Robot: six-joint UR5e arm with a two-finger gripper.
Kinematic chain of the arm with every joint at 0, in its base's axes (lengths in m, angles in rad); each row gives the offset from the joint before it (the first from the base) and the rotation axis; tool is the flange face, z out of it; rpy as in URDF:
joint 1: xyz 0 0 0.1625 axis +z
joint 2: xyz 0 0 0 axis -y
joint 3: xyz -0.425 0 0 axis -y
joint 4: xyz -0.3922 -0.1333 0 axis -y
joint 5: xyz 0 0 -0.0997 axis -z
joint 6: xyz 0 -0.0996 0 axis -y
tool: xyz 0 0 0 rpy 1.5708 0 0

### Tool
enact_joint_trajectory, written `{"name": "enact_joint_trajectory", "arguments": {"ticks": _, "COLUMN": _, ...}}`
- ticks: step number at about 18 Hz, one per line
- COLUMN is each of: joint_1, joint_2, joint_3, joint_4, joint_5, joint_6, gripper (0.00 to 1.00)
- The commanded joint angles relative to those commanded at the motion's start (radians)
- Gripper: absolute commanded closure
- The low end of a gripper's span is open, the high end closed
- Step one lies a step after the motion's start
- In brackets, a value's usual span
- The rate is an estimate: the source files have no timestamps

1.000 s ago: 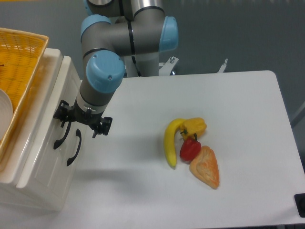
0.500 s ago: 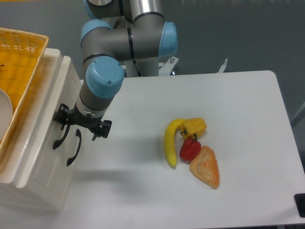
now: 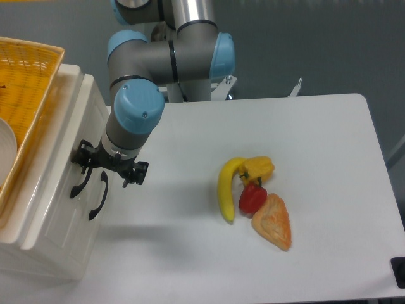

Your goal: Slide the top white drawer open

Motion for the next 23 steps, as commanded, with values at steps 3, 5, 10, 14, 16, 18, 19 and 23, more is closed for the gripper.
{"name": "enact_joint_trajectory", "arguments": {"ticks": 3, "joint_1": 0.0, "joint_2": 0.002, "joint_3": 0.005, "joint_4": 0.002, "joint_5": 0.03, "joint_6": 0.005, "gripper": 0.0}}
{"name": "enact_joint_trajectory", "arguments": {"ticks": 5, "joint_1": -0.002, "joint_2": 0.002, "joint_3": 0.008, "joint_4": 0.0, "joint_5": 0.051, "joint_6": 0.006, "gripper": 0.0}}
{"name": "enact_joint_trajectory", "arguments": {"ticks": 10, "joint_1": -0.011, "joint_2": 0.0, "joint_3": 0.015, "joint_4": -0.002, "joint_5": 0.075, "joint_6": 0.014, "gripper": 0.0}}
{"name": "enact_joint_trajectory", "arguments": {"ticks": 14, "joint_1": -0.011, "joint_2": 0.002, "joint_3": 0.017, "joint_4": 0.0, "joint_5": 0.075, "joint_6": 0.014, "gripper": 0.0}}
{"name": "enact_joint_trajectory", "arguments": {"ticks": 16, "joint_1": -0.011, "joint_2": -0.002, "joint_3": 0.025, "joint_4": -0.003, "joint_5": 0.075, "joint_6": 0.015, "gripper": 0.0}}
{"name": "enact_joint_trajectory", "arguments": {"ticks": 18, "joint_1": -0.011, "joint_2": -0.005, "joint_3": 0.026, "joint_4": -0.002, "joint_5": 0.075, "joint_6": 0.015, "gripper": 0.0}}
{"name": "enact_joint_trajectory", "arguments": {"ticks": 19, "joint_1": -0.011, "joint_2": -0.005, "joint_3": 0.026, "joint_4": 0.0, "joint_5": 0.077, "joint_6": 0.015, "gripper": 0.0}}
{"name": "enact_joint_trajectory", "arguments": {"ticks": 23, "joint_1": -0.009, "joint_2": -0.005, "joint_3": 0.026, "joint_4": -0.002, "joint_5": 0.093, "joint_6": 0.017, "gripper": 0.0}}
